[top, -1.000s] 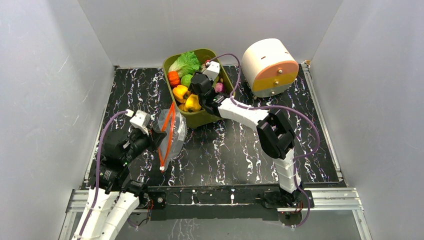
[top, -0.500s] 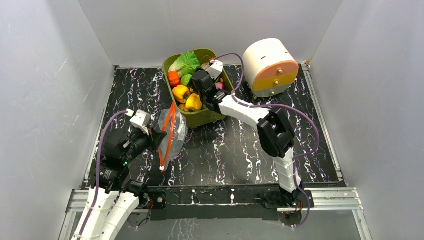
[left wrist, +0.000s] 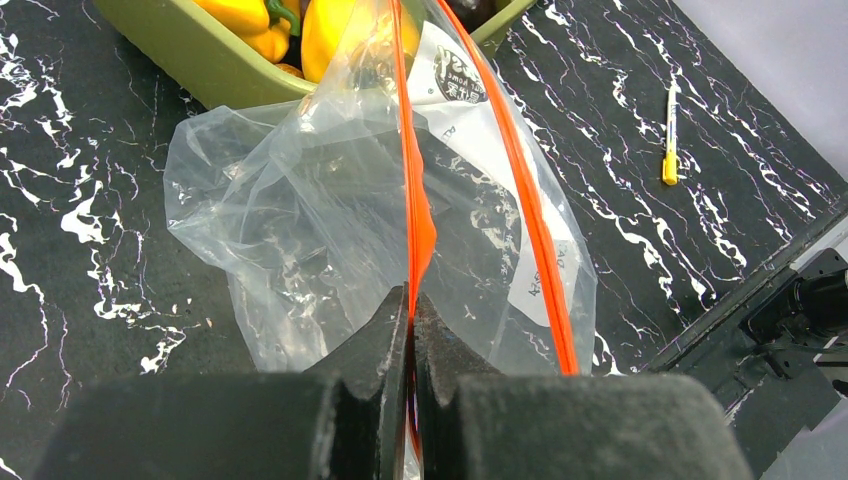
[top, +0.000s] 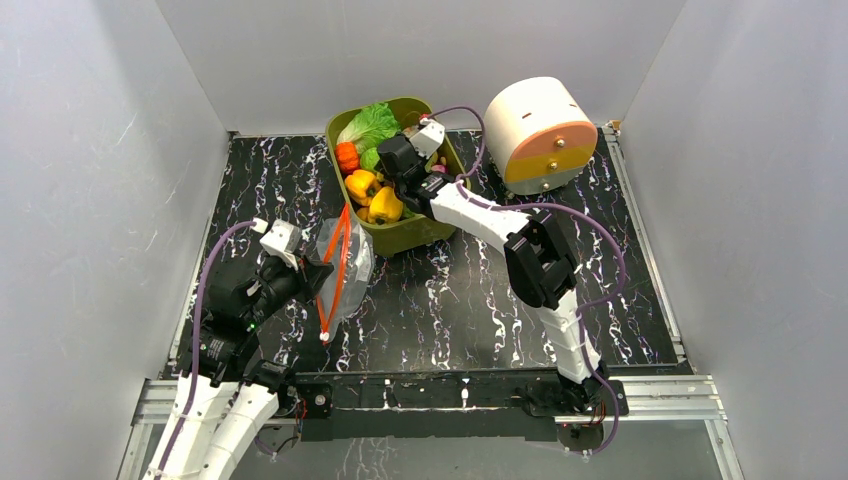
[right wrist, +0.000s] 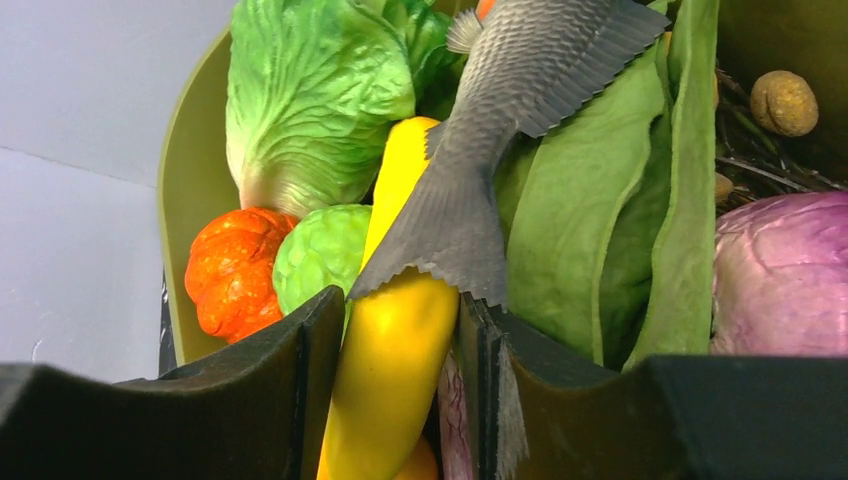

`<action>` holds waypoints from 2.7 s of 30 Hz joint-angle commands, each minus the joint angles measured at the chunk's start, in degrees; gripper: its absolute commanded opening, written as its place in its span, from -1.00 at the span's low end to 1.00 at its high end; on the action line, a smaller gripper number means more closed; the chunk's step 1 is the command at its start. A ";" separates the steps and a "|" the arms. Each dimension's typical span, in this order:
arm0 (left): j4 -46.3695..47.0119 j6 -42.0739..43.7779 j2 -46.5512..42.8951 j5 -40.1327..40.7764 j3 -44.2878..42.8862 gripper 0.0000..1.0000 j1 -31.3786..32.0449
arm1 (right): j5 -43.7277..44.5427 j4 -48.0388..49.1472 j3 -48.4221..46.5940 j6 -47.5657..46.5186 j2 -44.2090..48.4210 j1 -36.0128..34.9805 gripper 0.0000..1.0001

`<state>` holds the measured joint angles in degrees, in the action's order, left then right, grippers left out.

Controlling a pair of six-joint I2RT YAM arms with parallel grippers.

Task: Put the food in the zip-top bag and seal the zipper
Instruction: Pick up the fake fruit from the bin, then place the fake fruit in the zipper food storage bag.

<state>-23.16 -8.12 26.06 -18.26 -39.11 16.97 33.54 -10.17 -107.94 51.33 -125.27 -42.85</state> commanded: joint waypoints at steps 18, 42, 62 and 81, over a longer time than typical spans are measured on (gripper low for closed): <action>-0.73 -1.80 9.74 -3.67 -5.14 -1.00 -0.35 | -5.04 7.51 24.12 -6.99 22.49 0.83 -0.67; 7.95 -6.31 15.76 -7.55 -3.48 -1.00 -0.26 | -22.71 -14.81 36.58 -17.33 60.26 0.69 -0.72; 9.93 -14.11 18.39 -10.61 -1.31 -1.00 0.17 | -40.74 -20.37 39.33 -3.16 67.84 -1.89 -0.74; 7.11 -14.81 16.04 -10.02 -1.62 -1.00 0.34 | -39.75 -17.93 36.19 -1.34 60.25 -10.53 -0.73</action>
<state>-14.92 -23.59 43.22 -27.64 -39.57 17.06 -7.05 -31.48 -67.96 49.71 -62.96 -51.24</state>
